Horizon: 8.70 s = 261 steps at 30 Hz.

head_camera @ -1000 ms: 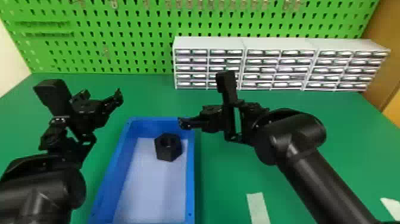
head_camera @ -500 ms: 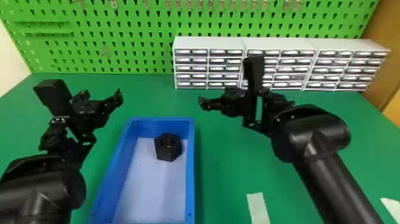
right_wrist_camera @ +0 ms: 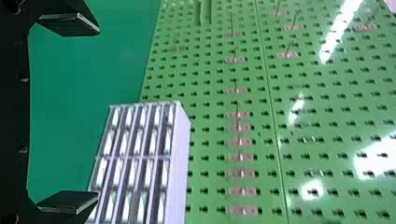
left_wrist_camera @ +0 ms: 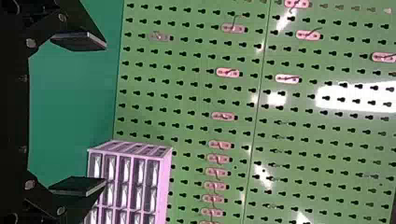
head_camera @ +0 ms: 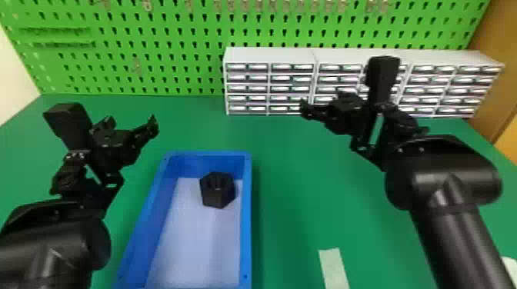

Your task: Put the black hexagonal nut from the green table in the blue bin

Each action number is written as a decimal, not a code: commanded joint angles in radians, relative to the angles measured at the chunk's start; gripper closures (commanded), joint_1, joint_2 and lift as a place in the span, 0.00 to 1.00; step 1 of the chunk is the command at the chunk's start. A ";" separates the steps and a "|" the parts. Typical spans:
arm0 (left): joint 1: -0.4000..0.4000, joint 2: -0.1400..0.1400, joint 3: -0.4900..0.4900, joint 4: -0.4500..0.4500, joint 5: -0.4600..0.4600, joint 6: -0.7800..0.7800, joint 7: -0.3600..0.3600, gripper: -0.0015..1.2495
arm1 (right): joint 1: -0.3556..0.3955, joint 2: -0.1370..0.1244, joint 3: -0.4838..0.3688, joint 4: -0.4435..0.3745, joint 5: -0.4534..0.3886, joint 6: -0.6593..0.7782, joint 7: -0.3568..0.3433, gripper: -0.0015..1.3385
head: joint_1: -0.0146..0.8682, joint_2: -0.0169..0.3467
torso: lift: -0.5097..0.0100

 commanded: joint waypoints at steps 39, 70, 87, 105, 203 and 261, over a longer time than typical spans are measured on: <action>-0.002 -0.003 -0.003 0.000 0.008 0.000 0.000 0.20 | 0.196 0.004 -0.294 -0.180 0.152 0.014 -0.078 0.06 | 0.79 0.19 | 0.79; -0.002 -0.003 -0.001 0.000 0.011 0.000 0.000 0.20 | 0.282 0.014 -0.297 -0.194 0.201 0.011 -0.079 0.06 | 0.79 0.19 | 0.79; -0.002 -0.003 -0.004 0.000 0.010 0.000 0.000 0.20 | 0.338 0.046 -0.308 -0.187 0.235 -0.177 -0.081 0.07 | 0.79 0.19 | 0.79; 0.000 -0.003 -0.006 0.000 0.016 0.000 0.000 0.20 | 0.372 0.061 -0.313 -0.187 0.224 -0.275 -0.101 0.07 | 0.79 0.19 | 0.79; 0.003 -0.003 -0.007 0.000 0.017 0.000 0.000 0.20 | 0.364 0.047 -0.293 -0.182 0.215 -0.276 -0.102 0.07 | 0.79 0.19 | 0.79; 0.000 -0.003 -0.007 0.000 0.017 0.000 0.000 0.20 | 0.361 0.046 -0.287 -0.182 0.213 -0.273 -0.102 0.07 | 0.79 0.19 | 0.79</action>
